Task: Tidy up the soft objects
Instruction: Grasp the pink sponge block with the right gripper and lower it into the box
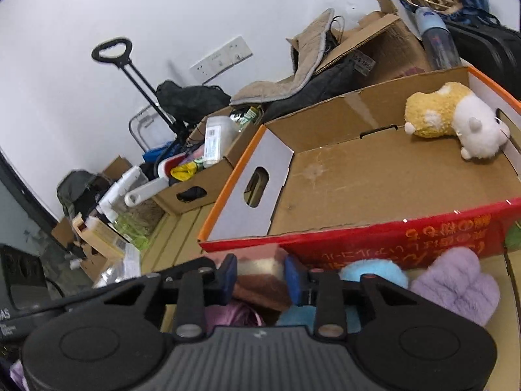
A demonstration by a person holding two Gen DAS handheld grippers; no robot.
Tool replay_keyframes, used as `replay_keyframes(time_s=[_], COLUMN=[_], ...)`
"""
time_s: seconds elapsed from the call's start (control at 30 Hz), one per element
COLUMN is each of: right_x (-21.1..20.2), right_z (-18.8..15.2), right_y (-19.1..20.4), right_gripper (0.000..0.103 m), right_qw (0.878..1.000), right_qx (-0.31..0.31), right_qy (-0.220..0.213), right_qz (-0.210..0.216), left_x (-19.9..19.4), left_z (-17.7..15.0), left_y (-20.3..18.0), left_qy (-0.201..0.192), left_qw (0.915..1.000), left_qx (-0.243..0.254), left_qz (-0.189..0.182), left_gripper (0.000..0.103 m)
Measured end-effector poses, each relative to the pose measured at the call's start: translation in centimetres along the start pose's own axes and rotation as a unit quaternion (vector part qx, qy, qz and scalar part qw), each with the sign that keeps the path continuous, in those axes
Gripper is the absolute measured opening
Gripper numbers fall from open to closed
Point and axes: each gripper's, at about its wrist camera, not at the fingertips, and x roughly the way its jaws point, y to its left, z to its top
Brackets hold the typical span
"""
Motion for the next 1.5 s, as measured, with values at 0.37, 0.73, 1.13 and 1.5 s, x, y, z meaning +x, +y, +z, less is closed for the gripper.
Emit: replay_keyframes(time_s=[0.37,0.73,1.13,1.5], right_x=[-9.5,-3.6,10.2,6.9], right_z=[2.6,10.4,15.2,14.6], right_y=[4.7,0.6,-4.8,-3.8], right_gripper=[0.028,0.028,0.03,0.046], right_qw=[0.997,0.998,0.996,0.995], right_qx=[-0.037,-0.039,-0.087,-0.084], right_qy=[-0.069,-0.055,-0.014,0.018], right_qz=[0.021,0.002,-0.028,-0.051], left_x=[-7.9,1.8,14.4,10.4], left_z=[2.5,8.7,13.4,11.7], left_y=[-6.5,-6.2,-3.2,-5.5], left_qy=[-0.084,-0.067,-0.006,0.014], left_qw=[0.9952,0.9973,0.9926,0.9896], left_qx=[0.039,0.025,0.108,0.127], left_qz=[-0.03,-0.018,0.057,0.066], left_gripper=[0.041,0.041,0.041,0.052])
